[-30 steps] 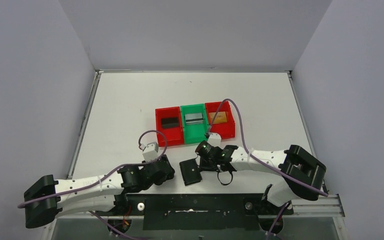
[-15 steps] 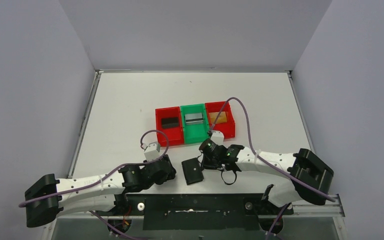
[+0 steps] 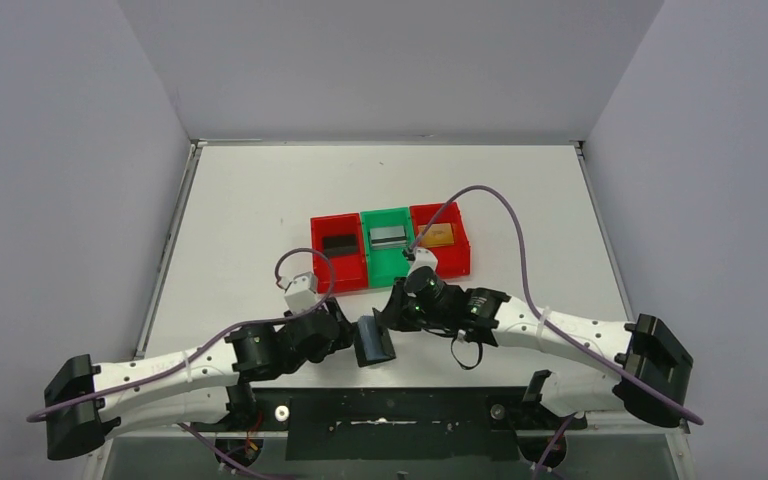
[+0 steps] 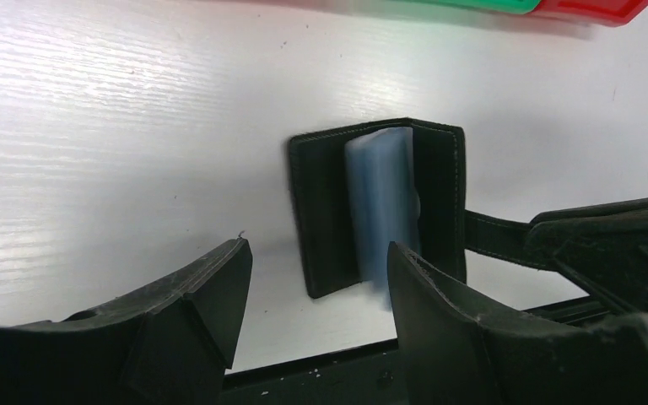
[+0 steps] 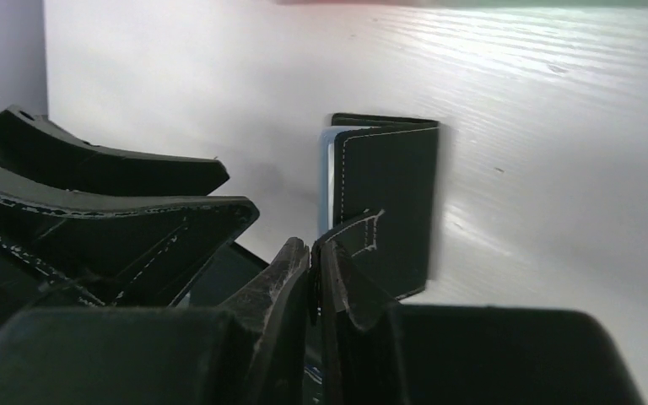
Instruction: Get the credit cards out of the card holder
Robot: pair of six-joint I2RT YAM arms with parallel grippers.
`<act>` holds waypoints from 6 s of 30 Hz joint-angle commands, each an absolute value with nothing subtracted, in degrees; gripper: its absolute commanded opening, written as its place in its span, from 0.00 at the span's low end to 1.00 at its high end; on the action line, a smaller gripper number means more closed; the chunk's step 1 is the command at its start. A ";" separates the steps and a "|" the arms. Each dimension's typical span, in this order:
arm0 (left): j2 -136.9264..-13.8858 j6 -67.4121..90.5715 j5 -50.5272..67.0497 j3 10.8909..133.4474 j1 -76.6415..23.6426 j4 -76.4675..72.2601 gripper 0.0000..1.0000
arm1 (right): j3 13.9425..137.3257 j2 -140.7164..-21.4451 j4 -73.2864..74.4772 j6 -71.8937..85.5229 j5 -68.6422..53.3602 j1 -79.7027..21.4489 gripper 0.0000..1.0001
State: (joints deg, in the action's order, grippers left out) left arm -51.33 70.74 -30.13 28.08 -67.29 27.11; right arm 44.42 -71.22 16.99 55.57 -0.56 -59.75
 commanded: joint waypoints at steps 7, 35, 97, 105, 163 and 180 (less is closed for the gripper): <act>-45.00 73.05 -35.32 30.90 -66.91 34.59 0.60 | 46.78 -75.61 11.72 58.68 -0.18 -60.05 0.01; -62.68 61.41 -18.78 33.96 -65.17 13.35 0.61 | 19.21 -64.81 7.82 72.36 2.86 -51.18 0.05; -77.54 57.94 -3.34 34.68 -62.49 -6.81 0.61 | 21.25 -67.85 9.10 73.88 4.59 -51.65 0.15; -82.58 57.75 -0.45 35.31 -62.66 -9.50 0.57 | 20.95 -59.08 9.34 74.29 4.91 -51.36 0.36; -70.74 63.19 -15.87 31.19 -62.10 15.61 0.55 | 33.02 -86.00 3.91 66.00 -4.42 -50.62 0.10; -70.14 61.54 -8.66 29.00 -62.05 1.41 0.53 | 32.87 -86.27 3.39 66.14 -4.79 -50.69 0.10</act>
